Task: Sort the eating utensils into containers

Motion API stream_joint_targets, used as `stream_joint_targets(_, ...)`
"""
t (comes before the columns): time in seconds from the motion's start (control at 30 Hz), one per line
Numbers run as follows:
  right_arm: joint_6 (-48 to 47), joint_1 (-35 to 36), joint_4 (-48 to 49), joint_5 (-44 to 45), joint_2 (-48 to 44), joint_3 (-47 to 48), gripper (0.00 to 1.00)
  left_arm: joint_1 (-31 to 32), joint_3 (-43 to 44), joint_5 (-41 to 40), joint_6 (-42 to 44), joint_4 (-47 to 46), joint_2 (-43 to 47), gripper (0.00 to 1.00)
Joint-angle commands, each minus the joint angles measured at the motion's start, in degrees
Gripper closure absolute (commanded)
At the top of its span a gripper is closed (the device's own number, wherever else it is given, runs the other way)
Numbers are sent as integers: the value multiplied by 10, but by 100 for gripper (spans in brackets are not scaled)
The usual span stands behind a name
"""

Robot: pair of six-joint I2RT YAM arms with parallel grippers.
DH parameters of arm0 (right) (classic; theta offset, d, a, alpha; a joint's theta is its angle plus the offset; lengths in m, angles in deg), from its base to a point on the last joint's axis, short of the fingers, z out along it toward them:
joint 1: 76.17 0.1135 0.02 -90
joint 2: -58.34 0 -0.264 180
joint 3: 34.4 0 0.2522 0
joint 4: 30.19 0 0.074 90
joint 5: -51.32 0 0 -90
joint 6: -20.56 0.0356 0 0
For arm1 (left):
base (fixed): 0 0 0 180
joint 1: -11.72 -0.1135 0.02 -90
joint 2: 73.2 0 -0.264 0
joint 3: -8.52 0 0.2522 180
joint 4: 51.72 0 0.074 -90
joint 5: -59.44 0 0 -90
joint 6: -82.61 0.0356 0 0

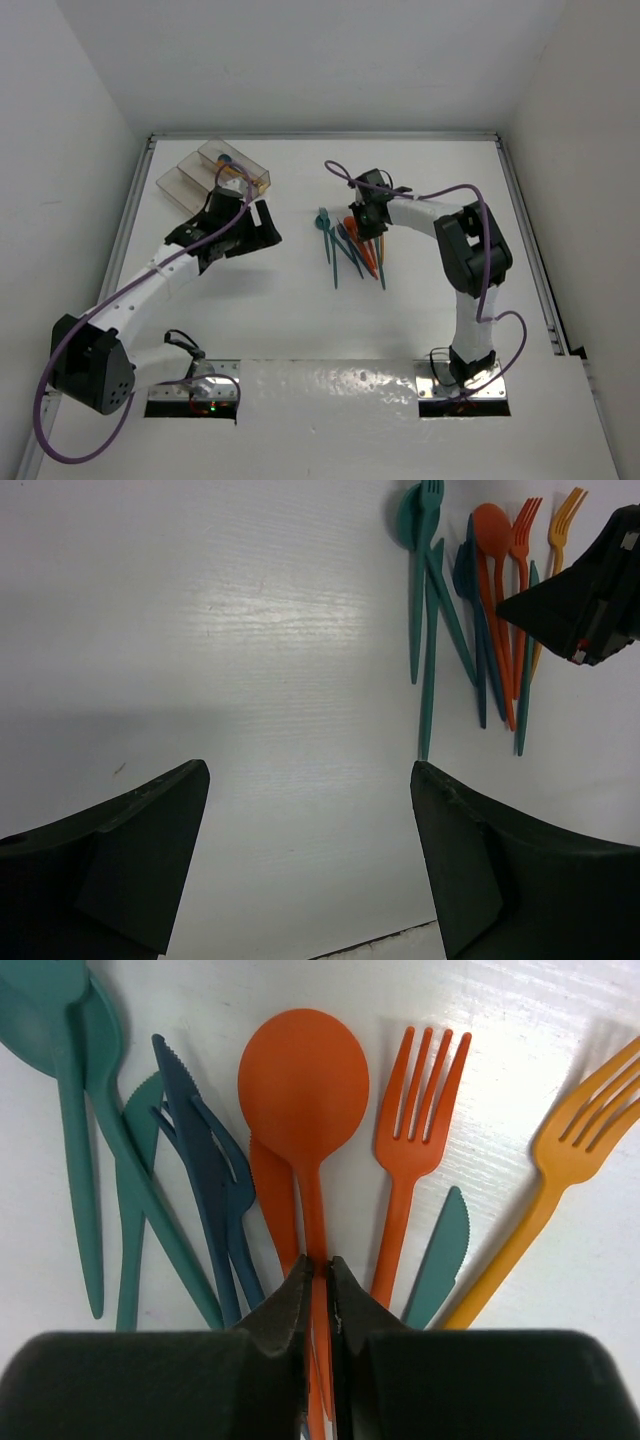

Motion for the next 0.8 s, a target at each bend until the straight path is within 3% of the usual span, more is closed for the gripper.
stream_joint_targets(0.0,-17,4,-1,28,13,-1,96,-2,-4,7,4,-9,19,20)
stream_joint_targets(0.03,-19,4,-1,30,11,-2,100,-2,-4,9,3,-12,20,20)
stream_joint_targets(0.37,-50,5,21,22,-80,-12,100,-1,5,68,-2,-57,23,21)
stream_joint_targets(0.57,-53,4,27,-20,-175,-24,100,-1,5,133,-29,-154,17,22)
stream_joint_targets(0.7,-54,4,14,-29,-197,-25,100,-1,17,147,-42,-171,-13,23)
stream_joint_targets(0.77,-53,4,9,-21,-188,-27,91,-1,29,148,-39,-166,-22,23)
